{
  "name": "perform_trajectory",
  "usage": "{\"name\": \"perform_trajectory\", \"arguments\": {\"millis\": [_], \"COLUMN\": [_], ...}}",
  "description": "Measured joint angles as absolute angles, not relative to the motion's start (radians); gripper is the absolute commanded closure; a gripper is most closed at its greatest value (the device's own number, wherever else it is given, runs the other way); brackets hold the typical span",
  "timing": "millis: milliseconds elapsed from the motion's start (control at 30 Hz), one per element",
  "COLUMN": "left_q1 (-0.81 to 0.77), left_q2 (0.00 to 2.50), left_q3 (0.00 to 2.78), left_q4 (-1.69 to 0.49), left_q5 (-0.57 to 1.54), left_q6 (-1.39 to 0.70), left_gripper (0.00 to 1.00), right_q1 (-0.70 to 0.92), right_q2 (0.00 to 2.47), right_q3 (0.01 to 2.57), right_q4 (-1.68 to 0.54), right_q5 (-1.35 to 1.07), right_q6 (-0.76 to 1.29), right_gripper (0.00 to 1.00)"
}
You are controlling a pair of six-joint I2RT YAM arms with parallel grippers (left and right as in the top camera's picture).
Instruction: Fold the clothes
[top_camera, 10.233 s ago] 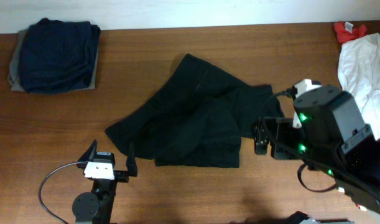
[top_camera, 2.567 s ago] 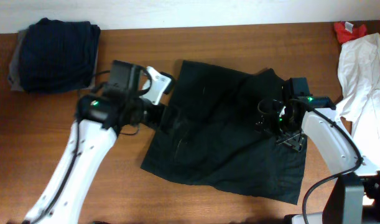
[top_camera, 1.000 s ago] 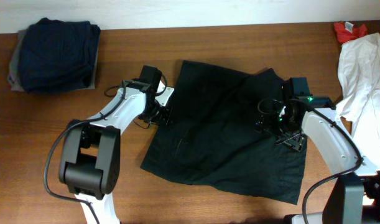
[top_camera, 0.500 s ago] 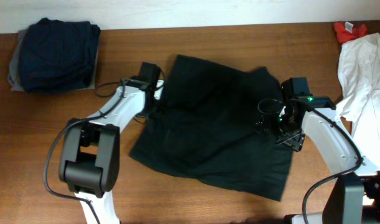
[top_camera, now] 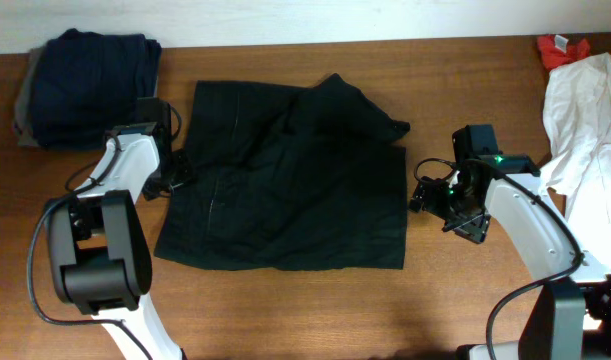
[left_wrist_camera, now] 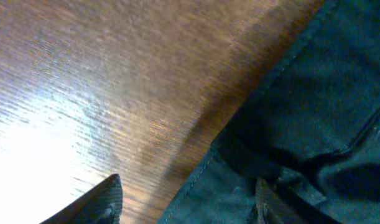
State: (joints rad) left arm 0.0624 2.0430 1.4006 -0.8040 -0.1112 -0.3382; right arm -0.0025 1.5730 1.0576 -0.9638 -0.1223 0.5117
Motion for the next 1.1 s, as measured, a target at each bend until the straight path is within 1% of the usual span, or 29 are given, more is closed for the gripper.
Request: {"name": "perform_trajectory", "arguments": {"millis": [233,300,367,433,567,700,867,1000,1067,1100], "left_q1": [0.056,0.056,0.056,0.056,0.055,0.056,0.056,0.056,0.056,0.056], "left_q2": [2.013,1.942,1.837,1.734,1.608,1.598,1.599,1.601,1.601,1.601], "left_q3": [1.452,1.459,1.465,1.477,1.489,1.478,1.39,1.33,1.312,1.306], "left_q4": [-0.968,-0.991,-1.026,-1.063,-1.147,-1.185,-1.166,-1.133,-1.133,-1.133], "left_q5": [-0.078,-0.062,-0.052,-0.046,-0.04,-0.04,-0.036,-0.033,-0.033,-0.033], "left_q6": [-0.343,-0.35,-0.36,-0.361,-0.361,-0.361,-0.363,-0.364,-0.364,-0.364], "left_gripper": [0.29,0.01,0.01,0.01,0.01,0.01,0.01,0.01,0.01,0.01], "right_q1": [-0.002,-0.002,-0.002,-0.002,-0.002,0.023,0.151,0.218,0.241,0.247], "right_q2": [1.573,1.573,1.573,1.573,1.573,1.573,1.573,1.574,1.574,1.574], "right_q3": [1.058,1.058,1.058,1.058,1.059,1.057,0.968,0.873,0.831,0.806], "right_q4": [-0.964,-0.963,-0.963,-0.915,-0.889,-0.888,-0.875,-0.804,-0.773,-0.751], "right_q5": [-0.122,-0.122,-0.122,-0.126,-0.195,-0.28,-0.207,-0.178,-0.164,-0.159], "right_q6": [0.511,0.512,0.512,0.522,0.525,0.529,0.567,0.618,0.659,0.677], "right_gripper": [0.01,0.02,0.02,0.02,0.02,0.01,0.0,0.0,0.01,0.05]}}
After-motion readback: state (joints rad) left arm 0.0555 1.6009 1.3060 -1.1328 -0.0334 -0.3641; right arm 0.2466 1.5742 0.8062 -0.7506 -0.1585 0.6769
